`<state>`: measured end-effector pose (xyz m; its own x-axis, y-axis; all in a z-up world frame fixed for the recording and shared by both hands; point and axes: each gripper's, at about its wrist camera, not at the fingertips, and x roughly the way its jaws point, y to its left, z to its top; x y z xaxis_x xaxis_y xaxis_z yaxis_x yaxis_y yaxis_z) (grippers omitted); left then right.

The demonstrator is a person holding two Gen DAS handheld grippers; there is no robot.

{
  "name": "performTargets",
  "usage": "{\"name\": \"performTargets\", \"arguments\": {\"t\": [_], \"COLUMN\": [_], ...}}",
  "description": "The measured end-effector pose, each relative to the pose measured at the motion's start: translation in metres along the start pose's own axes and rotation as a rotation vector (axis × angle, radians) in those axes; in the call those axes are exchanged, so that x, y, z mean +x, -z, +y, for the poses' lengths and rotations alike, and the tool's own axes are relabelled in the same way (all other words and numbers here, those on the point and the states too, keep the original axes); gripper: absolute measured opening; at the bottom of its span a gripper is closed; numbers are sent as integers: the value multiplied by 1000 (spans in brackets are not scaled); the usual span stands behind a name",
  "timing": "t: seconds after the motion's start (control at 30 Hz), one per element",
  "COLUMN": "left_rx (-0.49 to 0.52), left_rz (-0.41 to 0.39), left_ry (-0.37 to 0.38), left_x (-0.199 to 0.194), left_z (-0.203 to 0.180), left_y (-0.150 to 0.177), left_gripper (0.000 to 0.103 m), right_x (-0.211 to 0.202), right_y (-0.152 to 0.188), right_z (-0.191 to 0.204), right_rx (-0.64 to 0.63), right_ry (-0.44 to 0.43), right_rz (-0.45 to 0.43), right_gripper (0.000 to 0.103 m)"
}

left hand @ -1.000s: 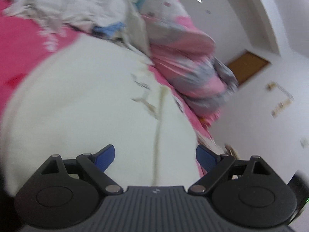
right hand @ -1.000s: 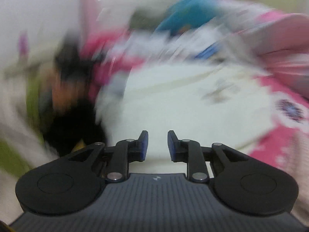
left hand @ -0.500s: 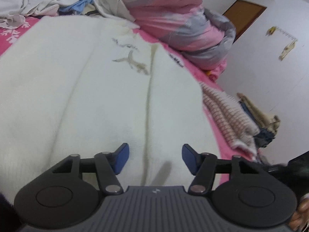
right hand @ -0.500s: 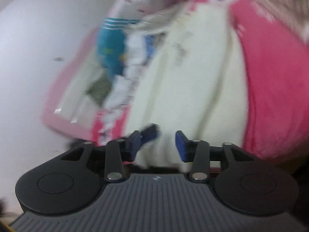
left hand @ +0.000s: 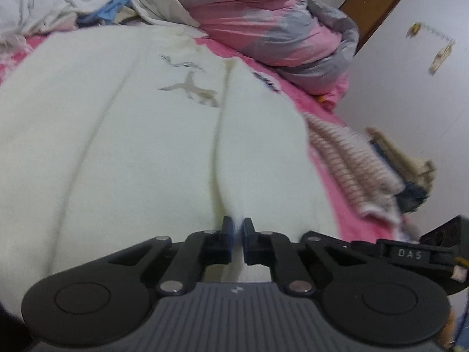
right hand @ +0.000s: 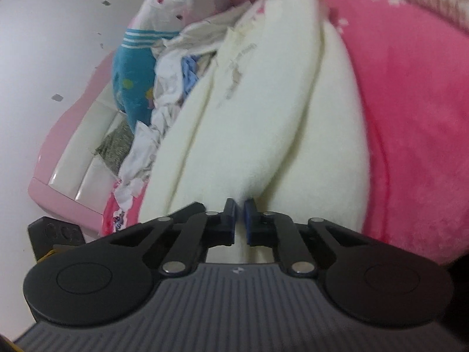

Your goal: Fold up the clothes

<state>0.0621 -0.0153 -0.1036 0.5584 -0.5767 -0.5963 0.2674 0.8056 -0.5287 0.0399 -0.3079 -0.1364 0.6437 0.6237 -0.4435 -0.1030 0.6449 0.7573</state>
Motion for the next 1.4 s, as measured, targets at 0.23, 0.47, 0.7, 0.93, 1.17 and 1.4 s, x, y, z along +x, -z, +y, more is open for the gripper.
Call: {"name": "performTargets", "arguments": {"t": [0.23,0.47,0.7,0.93,1.17,1.4], "left_rx": [-2,3,134,169,104,200], "left_rz": [66,104,35,1,28,-24], "left_ry": [15,33,-6,-51,-60,-121], "left_x": [16,22,-1,11,25,23], "left_z": [-8,-4,-21,-30,-15,-30], "left_y": [11,16,13,-2,-1,-43], "left_gripper": [7,13,53,63,62,62], "right_x": [-14,-13,-37,-55,-14,-12], "right_y": [0,6,17,24,26,14], "right_z": [-1,-5,7,35,32,13], "right_rx": [-86,-168,-271,-455,-537,-468], "right_ry": [75,132,188,184,199,148], "right_rz": [-15,-11,-127,-288,-222,-197], "right_gripper": [4,5,9,9,11,11]}}
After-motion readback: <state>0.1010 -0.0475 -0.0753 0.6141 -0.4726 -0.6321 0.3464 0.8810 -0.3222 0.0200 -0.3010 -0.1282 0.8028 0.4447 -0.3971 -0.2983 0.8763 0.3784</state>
